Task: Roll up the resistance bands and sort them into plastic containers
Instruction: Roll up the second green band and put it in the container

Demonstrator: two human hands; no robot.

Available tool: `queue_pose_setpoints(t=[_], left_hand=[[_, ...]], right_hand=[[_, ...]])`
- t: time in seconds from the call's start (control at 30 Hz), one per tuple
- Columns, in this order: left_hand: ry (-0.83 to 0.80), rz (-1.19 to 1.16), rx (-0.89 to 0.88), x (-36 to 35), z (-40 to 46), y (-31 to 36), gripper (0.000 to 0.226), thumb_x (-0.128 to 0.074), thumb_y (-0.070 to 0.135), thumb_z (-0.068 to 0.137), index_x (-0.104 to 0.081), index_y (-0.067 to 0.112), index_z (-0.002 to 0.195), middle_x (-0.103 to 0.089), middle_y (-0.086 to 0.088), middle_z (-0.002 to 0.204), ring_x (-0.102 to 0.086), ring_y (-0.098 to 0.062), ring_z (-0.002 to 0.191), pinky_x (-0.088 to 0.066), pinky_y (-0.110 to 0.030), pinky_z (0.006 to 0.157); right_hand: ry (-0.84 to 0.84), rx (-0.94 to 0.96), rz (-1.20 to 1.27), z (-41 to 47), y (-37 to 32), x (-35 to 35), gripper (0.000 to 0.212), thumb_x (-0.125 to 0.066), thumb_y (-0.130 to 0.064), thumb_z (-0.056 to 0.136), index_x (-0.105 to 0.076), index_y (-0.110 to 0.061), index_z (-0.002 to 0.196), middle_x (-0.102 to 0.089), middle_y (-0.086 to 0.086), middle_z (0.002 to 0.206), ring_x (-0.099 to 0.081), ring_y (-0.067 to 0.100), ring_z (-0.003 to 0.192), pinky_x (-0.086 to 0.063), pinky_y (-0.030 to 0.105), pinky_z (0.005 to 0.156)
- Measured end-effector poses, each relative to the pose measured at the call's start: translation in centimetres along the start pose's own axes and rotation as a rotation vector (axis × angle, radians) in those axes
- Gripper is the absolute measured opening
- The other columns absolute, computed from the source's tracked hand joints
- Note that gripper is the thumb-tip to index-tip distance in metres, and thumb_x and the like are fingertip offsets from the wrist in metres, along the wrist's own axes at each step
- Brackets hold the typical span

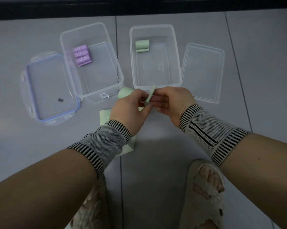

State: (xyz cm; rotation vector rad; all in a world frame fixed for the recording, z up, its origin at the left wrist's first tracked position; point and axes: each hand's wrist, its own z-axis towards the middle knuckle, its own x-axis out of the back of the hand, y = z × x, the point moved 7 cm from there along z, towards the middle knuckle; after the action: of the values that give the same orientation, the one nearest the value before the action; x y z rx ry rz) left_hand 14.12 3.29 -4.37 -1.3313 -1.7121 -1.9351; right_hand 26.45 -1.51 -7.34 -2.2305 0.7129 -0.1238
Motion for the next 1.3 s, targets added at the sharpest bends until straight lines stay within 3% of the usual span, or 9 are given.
queue_pose_setpoints(t=[0.17, 0.33, 0.43, 0.5, 0.6, 0.8, 1.0, 1.1, 1.3], left_hand=[[0.002, 0.063, -0.024, 3.9, 0.1, 1.1, 0.022, -0.050, 0.037, 0.091, -0.066, 0.021, 0.094, -0.069, 0.000, 0.078, -0.064, -0.025, 0.079, -0.050, -0.038, 0.075], [-0.030, 0.078, -0.104, 8.2, -0.7, 3.5, 0.015, -0.053, 0.028, 0.092, -0.065, 0.020, 0.091, -0.066, 0.001, 0.070, -0.062, -0.024, 0.070, -0.051, -0.038, 0.070], [-0.026, 0.124, -0.103, 11.2, -1.1, 5.3, 0.014, -0.053, 0.026, 0.092, -0.065, 0.021, 0.094, -0.062, 0.006, 0.070, -0.062, -0.022, 0.072, -0.049, -0.033, 0.070], [-0.023, 0.127, -0.101, 13.1, -1.7, 6.8, 0.015, -0.052, 0.026, 0.093, -0.065, 0.022, 0.096, -0.062, 0.008, 0.072, -0.062, -0.020, 0.074, -0.049, -0.031, 0.071], [-0.015, 0.108, -0.095, 16.0, -3.0, 9.0, 0.014, -0.052, 0.028, 0.093, -0.065, 0.024, 0.097, -0.062, 0.010, 0.073, -0.062, -0.017, 0.075, -0.050, -0.031, 0.073], [0.055, -0.162, -0.028, 21.7, -5.9, 14.5, 0.010, -0.057, 0.022, 0.091, -0.058, 0.029, 0.084, -0.068, 0.007, 0.072, -0.062, -0.017, 0.069, -0.049, -0.027, 0.067], [0.155, -0.447, 0.002, 26.4, -10.2, 20.3, 0.012, -0.061, 0.022, 0.089, -0.062, 0.024, 0.077, -0.059, 0.011, 0.057, -0.048, -0.002, 0.048, -0.042, -0.018, 0.052], [0.180, -0.609, 0.005, 27.8, -12.6, 22.6, 0.007, -0.063, 0.018, 0.088, -0.065, 0.016, 0.082, -0.060, 0.012, 0.056, -0.050, 0.003, 0.049, -0.041, -0.021, 0.058], [0.189, -0.810, 0.004, 29.7, -16.8, 24.9, 0.010, -0.061, 0.010, 0.089, -0.066, 0.013, 0.081, -0.067, 0.001, 0.069, -0.060, -0.012, 0.065, -0.049, -0.029, 0.068]], right_hand=[[-0.027, 0.192, -0.271, -1.7, -2.7, -1.7, 0.014, -0.064, -0.003, 0.083, -0.063, -0.013, 0.073, -0.064, 0.003, 0.063, -0.060, 0.012, 0.054, -0.047, 0.021, 0.052], [0.013, 0.444, -0.614, -4.9, -7.3, -3.0, 0.021, -0.072, -0.016, 0.078, -0.059, -0.026, 0.092, -0.063, -0.004, 0.091, -0.058, 0.009, 0.072, -0.048, 0.022, 0.066], [-0.074, 0.530, -0.708, -8.1, -10.5, -4.5, 0.015, -0.069, -0.010, 0.080, -0.065, -0.023, 0.087, -0.060, -0.014, 0.074, -0.053, -0.006, 0.056, -0.042, 0.009, 0.058], [-0.097, 0.575, -0.754, -10.4, -12.4, -5.0, 0.014, -0.069, -0.008, 0.080, -0.067, -0.022, 0.079, -0.058, -0.013, 0.066, -0.051, -0.005, 0.053, -0.042, 0.008, 0.057], [-0.128, 0.606, -0.742, -13.9, -14.4, -5.7, 0.013, -0.070, -0.008, 0.079, -0.069, -0.020, 0.078, -0.065, -0.002, 0.073, -0.058, 0.005, 0.065, -0.052, 0.018, 0.068], [-0.083, 0.685, -0.635, -21.7, -18.9, -5.8, 0.017, -0.073, -0.012, 0.079, -0.067, -0.027, 0.072, -0.065, -0.003, 0.070, -0.059, 0.008, 0.066, -0.052, 0.026, 0.072], [-0.051, 0.720, -0.438, -30.3, -22.2, -5.0, 0.011, -0.071, -0.011, 0.081, -0.068, -0.021, 0.077, -0.060, -0.010, 0.064, -0.052, -0.007, 0.052, -0.043, 0.011, 0.057], [-0.035, 0.721, -0.323, -34.0, -22.4, -4.4, 0.012, -0.070, -0.008, 0.081, -0.068, -0.019, 0.077, -0.063, -0.008, 0.066, -0.055, -0.007, 0.055, -0.046, 0.011, 0.057], [-0.074, 0.710, -0.169, -38.8, -22.1, -4.9, 0.016, -0.070, -0.008, 0.081, -0.068, -0.020, 0.070, -0.066, -0.001, 0.070, -0.059, 0.014, 0.071, -0.049, 0.027, 0.069]])
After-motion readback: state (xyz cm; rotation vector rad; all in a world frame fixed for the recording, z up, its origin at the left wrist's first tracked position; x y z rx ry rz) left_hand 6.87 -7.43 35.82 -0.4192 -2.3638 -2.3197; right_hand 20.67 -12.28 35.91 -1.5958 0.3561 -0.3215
